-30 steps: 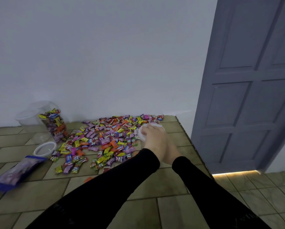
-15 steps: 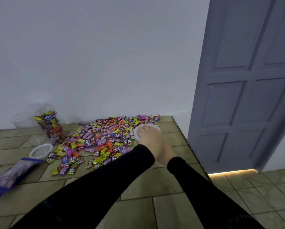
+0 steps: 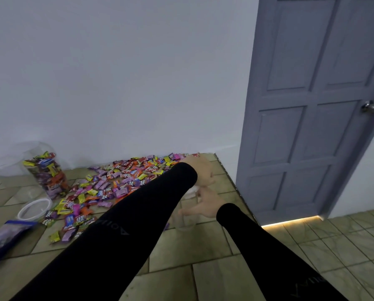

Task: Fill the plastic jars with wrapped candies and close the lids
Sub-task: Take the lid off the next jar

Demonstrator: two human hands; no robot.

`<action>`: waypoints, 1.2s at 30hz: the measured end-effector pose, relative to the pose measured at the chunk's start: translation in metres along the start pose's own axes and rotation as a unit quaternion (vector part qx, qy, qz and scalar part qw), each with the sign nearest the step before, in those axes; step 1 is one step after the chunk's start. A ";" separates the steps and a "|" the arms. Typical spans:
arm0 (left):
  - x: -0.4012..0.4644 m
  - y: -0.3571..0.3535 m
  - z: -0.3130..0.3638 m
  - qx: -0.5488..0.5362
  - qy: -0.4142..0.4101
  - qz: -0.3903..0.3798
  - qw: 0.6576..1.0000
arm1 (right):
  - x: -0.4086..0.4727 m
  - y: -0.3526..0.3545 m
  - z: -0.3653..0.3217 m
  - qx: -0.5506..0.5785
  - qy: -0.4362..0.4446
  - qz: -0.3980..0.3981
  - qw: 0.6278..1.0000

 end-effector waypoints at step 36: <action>-0.101 -0.031 -0.049 -0.249 -0.029 0.290 0.924 | 0.002 -0.014 -0.003 0.125 0.083 -0.001 0.989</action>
Point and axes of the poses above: each hand's wrist, its own x-axis towards the middle knuckle, its own y-axis out of the back of the hand, z = x × y, the point moved 10 cm from there along x, towards the middle knuckle, and after that the axes turned 14 degrees about x, right-handed, at the moved point
